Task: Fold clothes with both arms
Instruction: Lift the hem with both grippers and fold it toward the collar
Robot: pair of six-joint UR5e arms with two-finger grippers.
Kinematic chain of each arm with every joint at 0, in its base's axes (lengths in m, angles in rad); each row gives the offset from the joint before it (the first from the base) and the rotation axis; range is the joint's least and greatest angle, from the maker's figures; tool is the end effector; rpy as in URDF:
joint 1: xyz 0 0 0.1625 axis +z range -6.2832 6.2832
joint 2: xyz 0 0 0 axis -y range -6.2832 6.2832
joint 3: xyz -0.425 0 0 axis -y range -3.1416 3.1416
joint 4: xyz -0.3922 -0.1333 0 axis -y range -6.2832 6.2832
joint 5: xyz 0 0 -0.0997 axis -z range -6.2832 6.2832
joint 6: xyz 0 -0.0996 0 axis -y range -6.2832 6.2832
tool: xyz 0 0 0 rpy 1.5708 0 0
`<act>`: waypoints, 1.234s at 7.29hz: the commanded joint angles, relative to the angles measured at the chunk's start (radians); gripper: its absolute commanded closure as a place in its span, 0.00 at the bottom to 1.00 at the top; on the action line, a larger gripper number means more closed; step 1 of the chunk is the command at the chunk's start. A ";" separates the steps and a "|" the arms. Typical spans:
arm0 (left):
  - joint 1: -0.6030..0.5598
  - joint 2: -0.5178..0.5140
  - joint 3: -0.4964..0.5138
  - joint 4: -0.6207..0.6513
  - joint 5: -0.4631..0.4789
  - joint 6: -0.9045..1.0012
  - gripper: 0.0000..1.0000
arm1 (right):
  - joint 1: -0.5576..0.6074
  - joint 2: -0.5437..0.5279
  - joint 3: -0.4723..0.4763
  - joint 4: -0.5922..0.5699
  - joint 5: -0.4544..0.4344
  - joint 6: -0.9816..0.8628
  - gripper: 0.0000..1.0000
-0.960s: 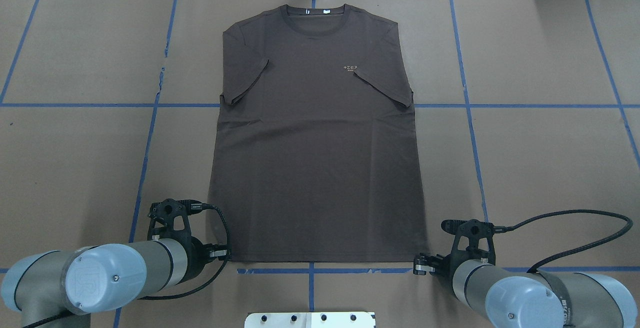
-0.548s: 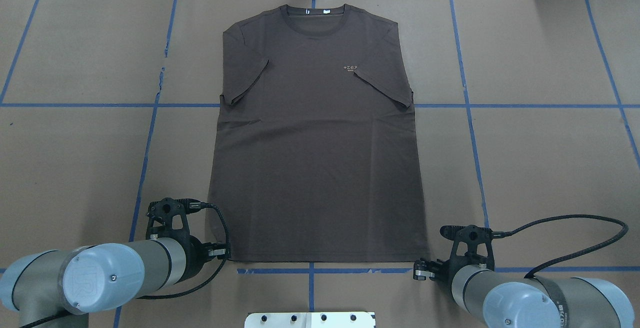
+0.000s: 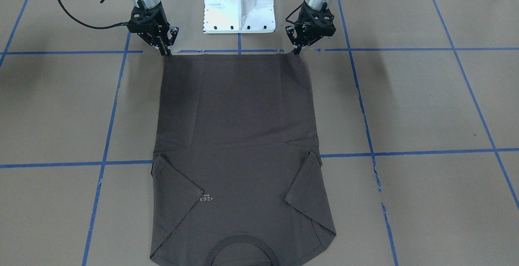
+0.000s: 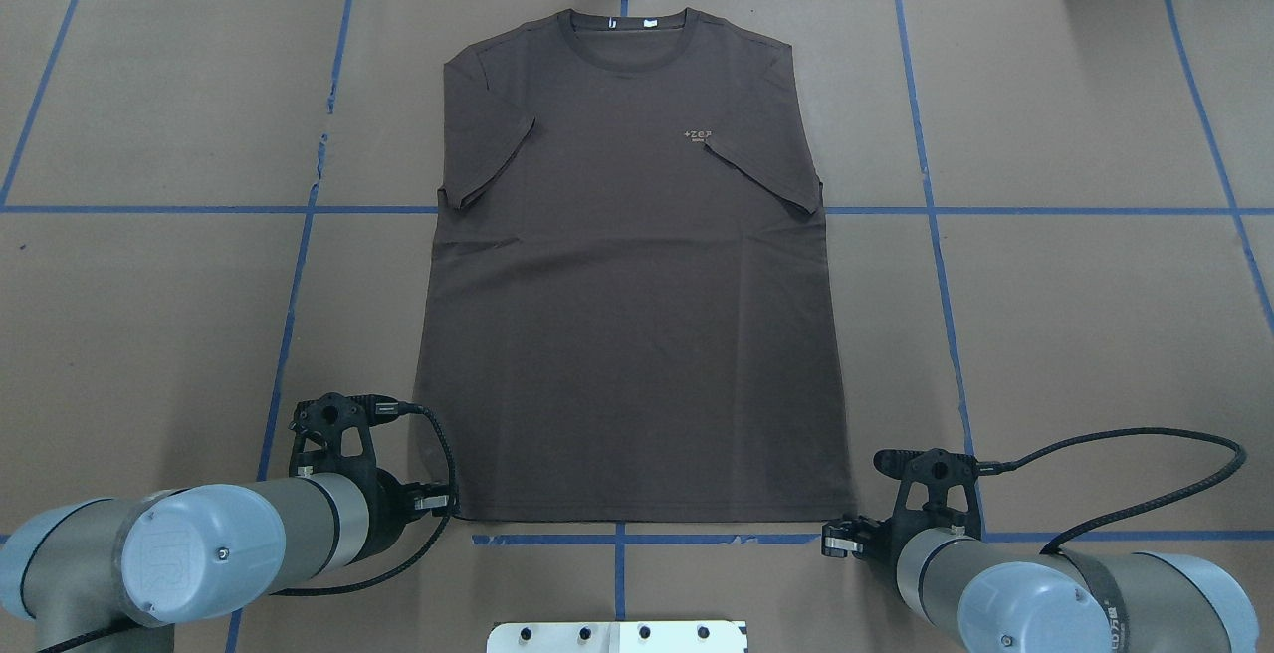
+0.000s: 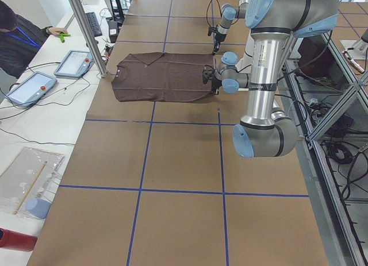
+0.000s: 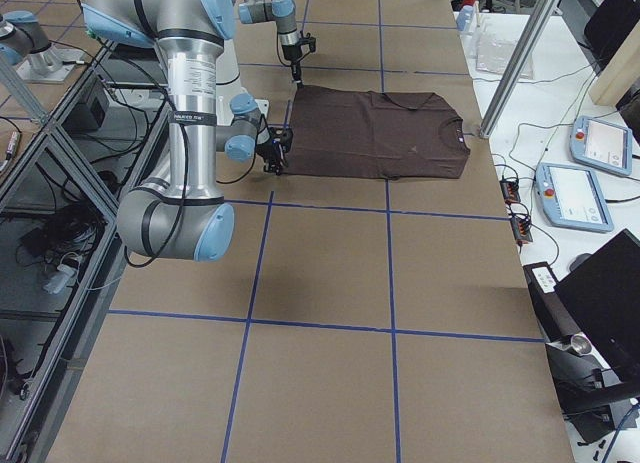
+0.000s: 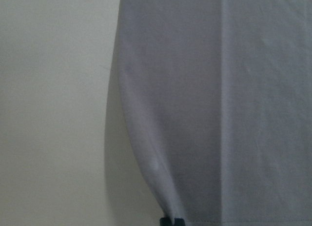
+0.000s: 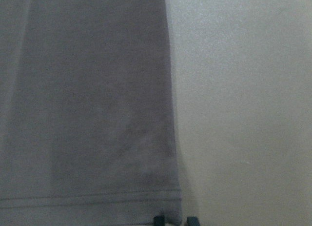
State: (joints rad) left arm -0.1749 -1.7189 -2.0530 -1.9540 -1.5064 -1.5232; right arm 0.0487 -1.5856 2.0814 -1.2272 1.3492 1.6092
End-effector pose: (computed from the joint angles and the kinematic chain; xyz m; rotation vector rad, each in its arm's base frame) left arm 0.4844 -0.2275 0.3196 0.1711 1.0013 -0.1488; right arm -0.4695 -0.1783 0.3916 0.2129 -0.8356 0.1746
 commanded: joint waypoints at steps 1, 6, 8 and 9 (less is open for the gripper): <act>0.000 0.001 -0.006 0.001 0.000 0.000 1.00 | 0.002 0.003 0.003 0.000 -0.004 0.000 1.00; 0.005 -0.004 -0.341 0.334 -0.068 -0.008 1.00 | 0.008 0.045 0.447 -0.503 0.089 -0.002 1.00; -0.001 -0.025 -0.568 0.560 -0.175 -0.006 1.00 | -0.001 0.184 0.584 -0.767 0.117 -0.002 1.00; -0.006 -0.053 -0.552 0.569 -0.199 0.004 1.00 | 0.029 0.290 0.579 -0.887 0.137 -0.003 1.00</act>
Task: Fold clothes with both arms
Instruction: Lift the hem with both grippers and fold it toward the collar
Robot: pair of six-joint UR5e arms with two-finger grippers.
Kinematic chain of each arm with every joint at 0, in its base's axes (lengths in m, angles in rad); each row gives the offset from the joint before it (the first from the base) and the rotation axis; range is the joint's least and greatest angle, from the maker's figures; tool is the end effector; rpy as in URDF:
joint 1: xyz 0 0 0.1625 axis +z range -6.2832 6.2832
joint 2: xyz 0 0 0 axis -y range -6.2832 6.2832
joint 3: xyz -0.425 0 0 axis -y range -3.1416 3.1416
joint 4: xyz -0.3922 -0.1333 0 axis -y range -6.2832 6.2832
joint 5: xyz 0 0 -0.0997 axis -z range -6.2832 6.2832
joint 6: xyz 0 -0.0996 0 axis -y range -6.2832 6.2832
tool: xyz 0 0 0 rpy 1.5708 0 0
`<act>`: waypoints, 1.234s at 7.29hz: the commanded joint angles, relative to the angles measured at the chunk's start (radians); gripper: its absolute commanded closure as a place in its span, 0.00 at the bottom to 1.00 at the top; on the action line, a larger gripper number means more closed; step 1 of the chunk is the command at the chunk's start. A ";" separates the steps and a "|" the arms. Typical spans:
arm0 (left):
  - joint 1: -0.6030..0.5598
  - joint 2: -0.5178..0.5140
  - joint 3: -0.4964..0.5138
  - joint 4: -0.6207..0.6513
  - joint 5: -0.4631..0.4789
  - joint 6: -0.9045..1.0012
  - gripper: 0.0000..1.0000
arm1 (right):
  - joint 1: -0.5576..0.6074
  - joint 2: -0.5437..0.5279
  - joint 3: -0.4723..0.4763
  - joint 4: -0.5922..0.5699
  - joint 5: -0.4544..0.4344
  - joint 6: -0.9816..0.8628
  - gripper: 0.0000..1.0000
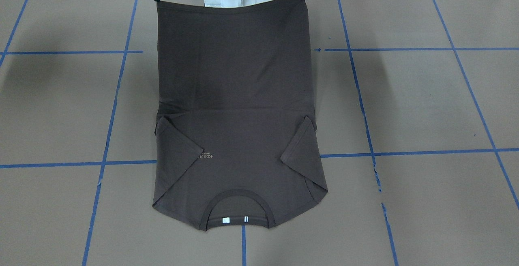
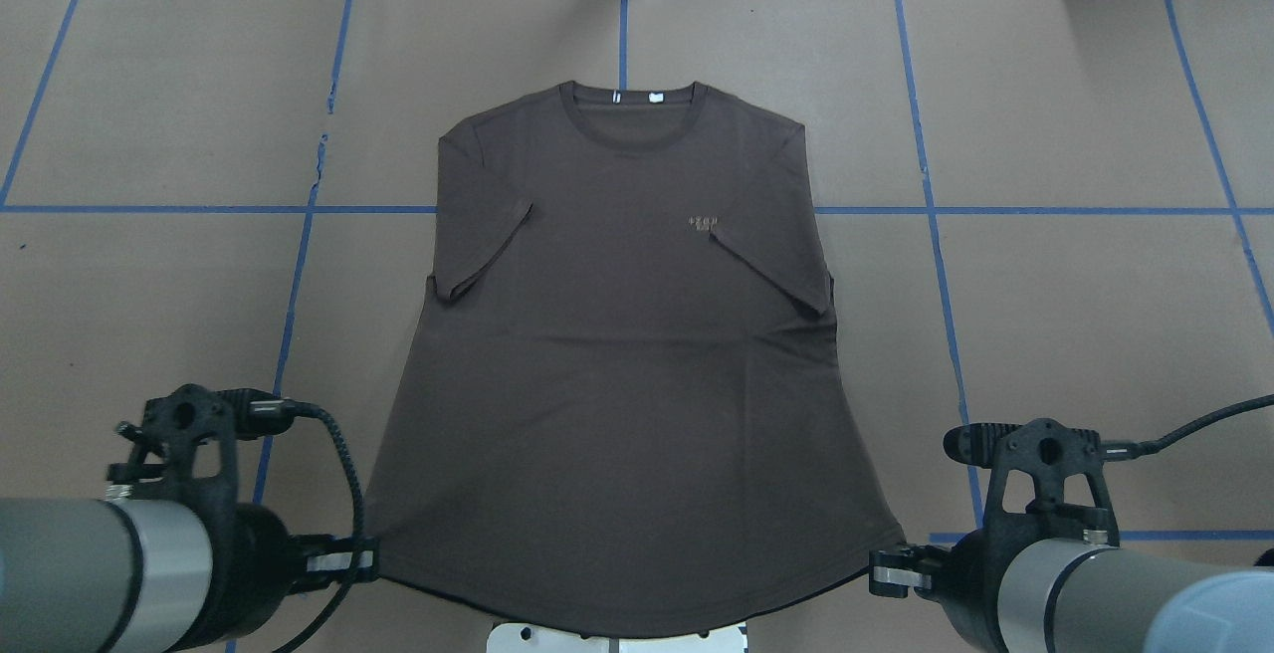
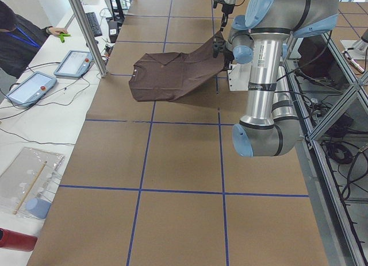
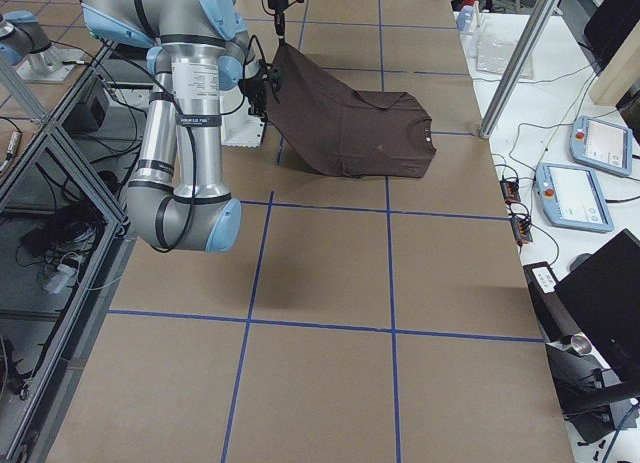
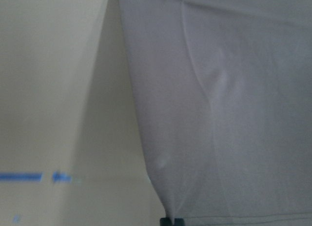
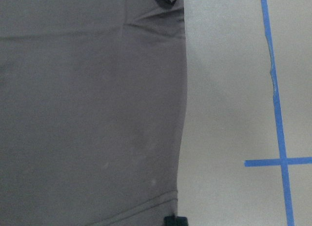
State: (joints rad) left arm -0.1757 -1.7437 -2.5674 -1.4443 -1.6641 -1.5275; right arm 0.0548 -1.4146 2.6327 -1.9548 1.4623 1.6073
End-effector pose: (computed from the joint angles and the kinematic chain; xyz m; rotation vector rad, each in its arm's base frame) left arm 0.3349 -0.1854 0.1839 0.0297 1.0454 -0.0715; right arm -0.3335 -0.1626 0.2069 0.1098 -0.8329 0.1311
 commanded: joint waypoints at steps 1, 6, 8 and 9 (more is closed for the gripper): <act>-0.049 -0.055 -0.018 0.059 -0.043 0.060 1.00 | 0.072 0.202 0.014 -0.238 0.048 -0.013 1.00; -0.522 -0.253 0.336 0.055 -0.134 0.515 1.00 | 0.559 0.376 -0.289 -0.228 0.239 -0.275 1.00; -0.567 -0.324 0.505 -0.003 -0.131 0.538 1.00 | 0.643 0.411 -0.518 -0.045 0.251 -0.287 1.00; -0.570 -0.329 0.597 -0.083 -0.125 0.538 1.00 | 0.660 0.416 -0.651 0.091 0.251 -0.288 1.00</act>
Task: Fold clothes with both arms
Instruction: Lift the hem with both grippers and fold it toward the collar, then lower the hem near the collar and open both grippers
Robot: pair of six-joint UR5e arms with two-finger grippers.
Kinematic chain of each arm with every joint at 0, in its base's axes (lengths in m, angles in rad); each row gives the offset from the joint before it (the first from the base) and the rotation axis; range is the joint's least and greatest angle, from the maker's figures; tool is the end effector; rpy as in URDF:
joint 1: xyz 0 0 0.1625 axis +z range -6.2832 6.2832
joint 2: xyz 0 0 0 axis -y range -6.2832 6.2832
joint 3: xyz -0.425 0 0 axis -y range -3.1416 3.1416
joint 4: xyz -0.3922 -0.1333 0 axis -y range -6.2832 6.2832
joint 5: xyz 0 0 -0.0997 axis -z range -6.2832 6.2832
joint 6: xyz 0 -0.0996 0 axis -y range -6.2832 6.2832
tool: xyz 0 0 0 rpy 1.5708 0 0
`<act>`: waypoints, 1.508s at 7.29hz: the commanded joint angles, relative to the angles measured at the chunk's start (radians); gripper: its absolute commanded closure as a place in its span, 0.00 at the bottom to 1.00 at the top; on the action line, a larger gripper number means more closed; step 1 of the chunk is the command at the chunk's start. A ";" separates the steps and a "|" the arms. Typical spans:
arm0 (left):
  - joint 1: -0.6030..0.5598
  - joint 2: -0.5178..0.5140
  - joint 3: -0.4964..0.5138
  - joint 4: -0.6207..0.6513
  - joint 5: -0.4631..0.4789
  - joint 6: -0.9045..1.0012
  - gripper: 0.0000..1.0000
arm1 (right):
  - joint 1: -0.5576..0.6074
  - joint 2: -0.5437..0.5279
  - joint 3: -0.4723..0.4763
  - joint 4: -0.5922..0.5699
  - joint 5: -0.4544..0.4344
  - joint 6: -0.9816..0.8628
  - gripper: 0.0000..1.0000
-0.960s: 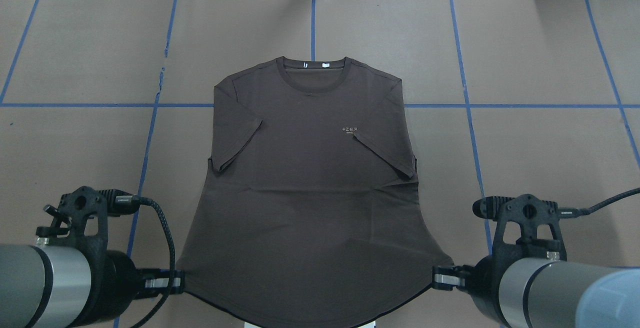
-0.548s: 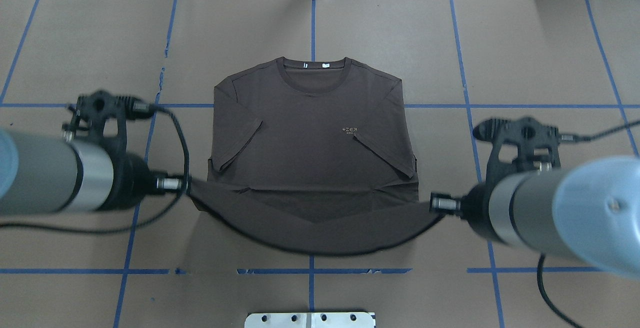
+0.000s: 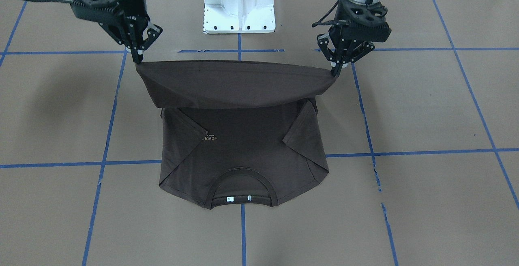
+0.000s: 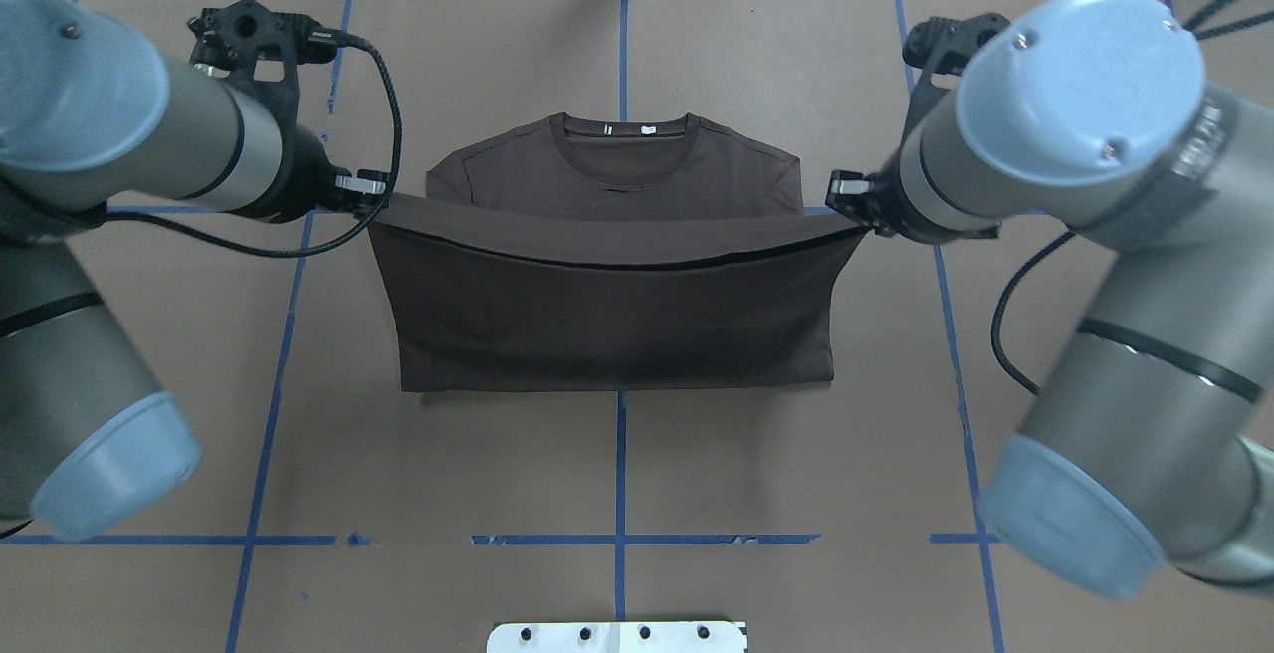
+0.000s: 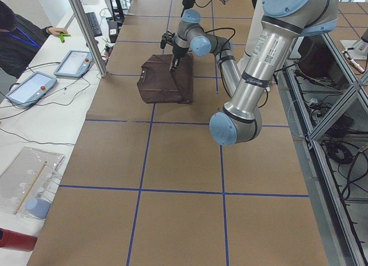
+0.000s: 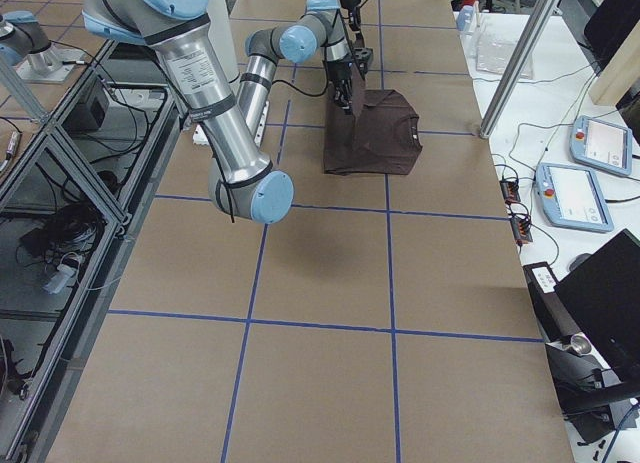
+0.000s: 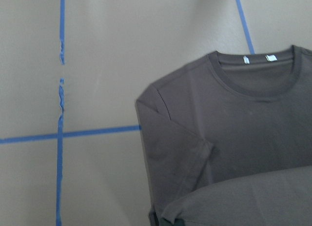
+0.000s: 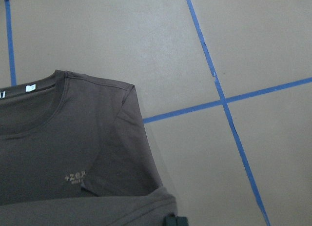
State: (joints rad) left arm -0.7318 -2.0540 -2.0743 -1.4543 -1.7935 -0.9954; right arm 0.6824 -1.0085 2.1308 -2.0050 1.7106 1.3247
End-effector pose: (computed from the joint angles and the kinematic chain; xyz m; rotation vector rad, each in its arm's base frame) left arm 0.3365 -0.4518 0.1981 0.3613 0.8144 -0.0490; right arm -0.3409 -0.4309 0.1815 0.1887 -0.6784 0.3702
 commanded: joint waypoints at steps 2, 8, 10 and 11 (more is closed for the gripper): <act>-0.030 -0.058 0.315 -0.246 0.006 0.008 1.00 | 0.046 0.056 -0.370 0.320 0.000 -0.007 1.00; -0.029 -0.172 0.767 -0.578 0.054 0.008 1.00 | 0.042 0.110 -0.677 0.534 -0.013 -0.024 1.00; -0.029 -0.173 0.757 -0.577 0.054 0.008 0.27 | 0.036 0.104 -0.681 0.537 -0.020 -0.030 0.08; -0.029 -0.157 0.697 -0.584 0.051 0.008 0.00 | 0.026 0.110 -0.674 0.548 -0.075 -0.056 0.00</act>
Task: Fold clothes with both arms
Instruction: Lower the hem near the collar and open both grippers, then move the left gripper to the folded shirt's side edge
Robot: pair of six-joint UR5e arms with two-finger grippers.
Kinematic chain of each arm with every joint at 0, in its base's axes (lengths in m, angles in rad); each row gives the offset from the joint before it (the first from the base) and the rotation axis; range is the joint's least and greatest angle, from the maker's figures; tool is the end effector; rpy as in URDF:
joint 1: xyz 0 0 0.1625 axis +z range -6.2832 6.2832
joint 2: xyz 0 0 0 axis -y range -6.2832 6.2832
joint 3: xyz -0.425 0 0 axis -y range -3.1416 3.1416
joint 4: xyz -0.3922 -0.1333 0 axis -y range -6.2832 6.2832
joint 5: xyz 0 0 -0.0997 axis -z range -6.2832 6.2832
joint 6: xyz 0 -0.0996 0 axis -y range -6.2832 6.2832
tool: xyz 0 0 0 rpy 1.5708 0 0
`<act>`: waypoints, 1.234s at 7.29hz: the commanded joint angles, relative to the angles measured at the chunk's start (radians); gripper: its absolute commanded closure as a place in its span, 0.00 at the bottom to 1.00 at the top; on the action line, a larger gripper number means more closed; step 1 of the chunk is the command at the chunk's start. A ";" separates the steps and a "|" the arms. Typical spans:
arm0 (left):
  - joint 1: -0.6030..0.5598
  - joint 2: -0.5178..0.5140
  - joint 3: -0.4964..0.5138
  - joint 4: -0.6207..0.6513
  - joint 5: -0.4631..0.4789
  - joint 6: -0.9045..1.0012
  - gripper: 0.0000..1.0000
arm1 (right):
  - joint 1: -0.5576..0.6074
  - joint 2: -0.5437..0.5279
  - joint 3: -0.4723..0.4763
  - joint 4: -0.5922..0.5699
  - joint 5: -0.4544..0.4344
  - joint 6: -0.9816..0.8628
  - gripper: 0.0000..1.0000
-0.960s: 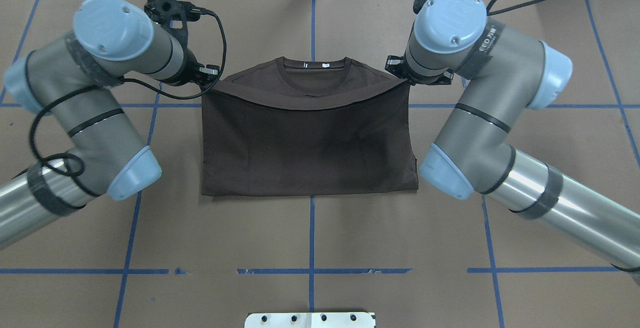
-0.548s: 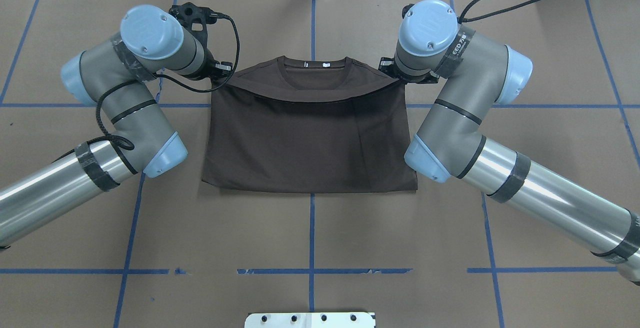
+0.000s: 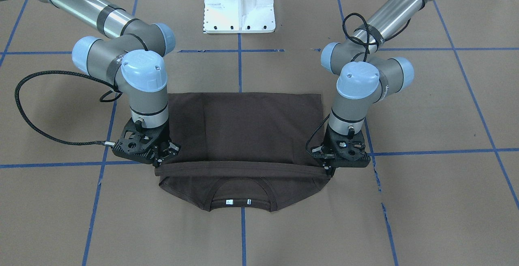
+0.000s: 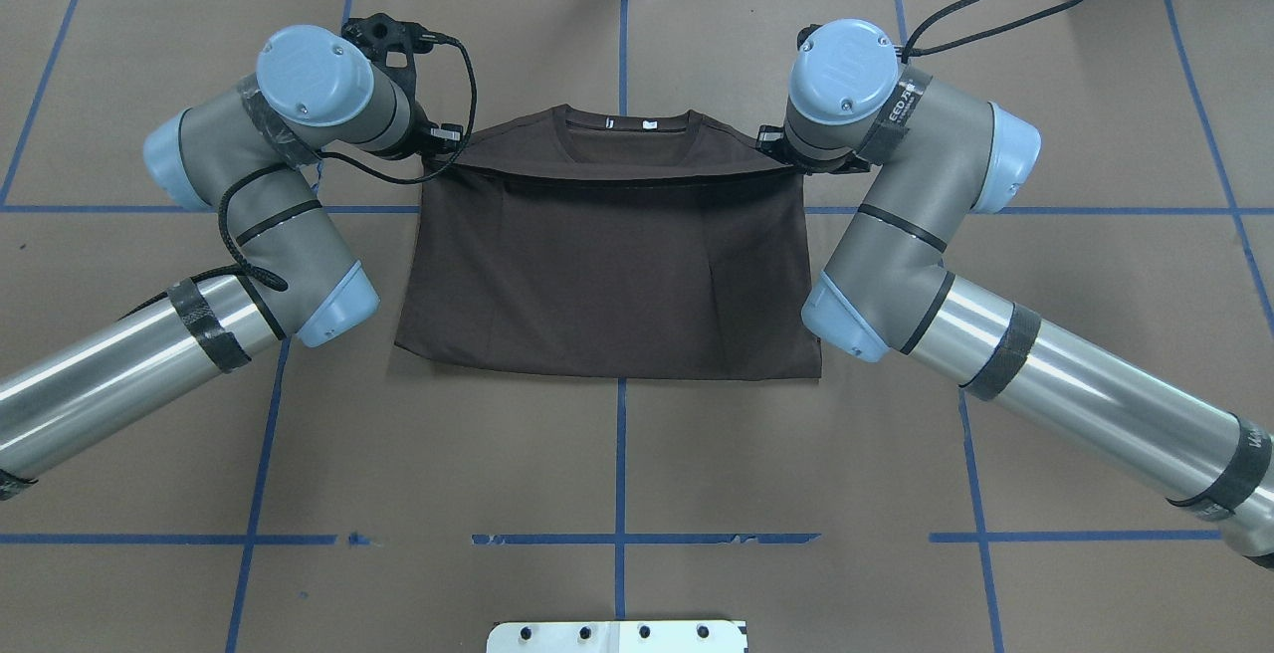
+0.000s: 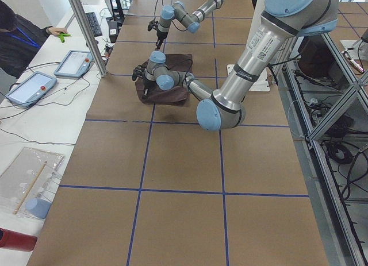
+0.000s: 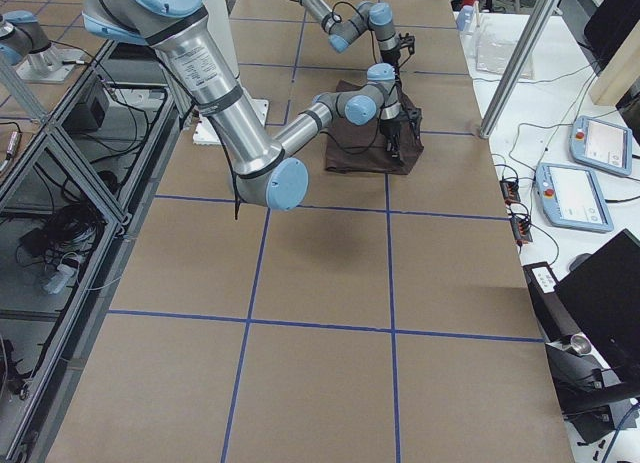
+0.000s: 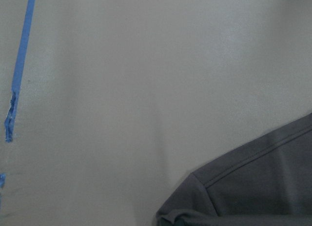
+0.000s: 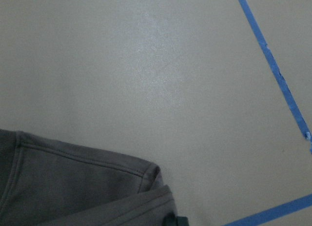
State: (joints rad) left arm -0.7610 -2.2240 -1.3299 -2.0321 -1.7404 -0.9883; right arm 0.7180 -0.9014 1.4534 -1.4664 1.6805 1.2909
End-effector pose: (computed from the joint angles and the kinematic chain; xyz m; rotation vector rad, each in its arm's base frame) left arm 0.4678 -0.6063 0.3294 0.4182 0.7810 -0.0926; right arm -0.4746 -0.5771 0.3077 0.2224 -0.6304 0.3858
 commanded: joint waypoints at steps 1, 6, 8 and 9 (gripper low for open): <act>0.006 0.079 -0.175 0.003 -0.010 0.010 0.00 | -0.002 -0.004 0.021 0.018 -0.030 -0.097 0.00; 0.231 0.380 -0.480 -0.010 0.005 -0.059 0.01 | 0.012 -0.039 0.068 0.021 -0.010 -0.168 0.00; 0.288 0.382 -0.474 -0.011 0.047 -0.131 0.34 | 0.012 -0.040 0.071 0.020 -0.012 -0.167 0.00; 0.292 0.382 -0.474 -0.011 0.054 -0.133 0.55 | 0.012 -0.039 0.071 0.020 -0.012 -0.165 0.00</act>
State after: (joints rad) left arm -0.4878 -1.8444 -1.8049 -2.0432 -1.7041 -1.1042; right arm 0.7301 -0.9404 1.5239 -1.4464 1.6695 1.1245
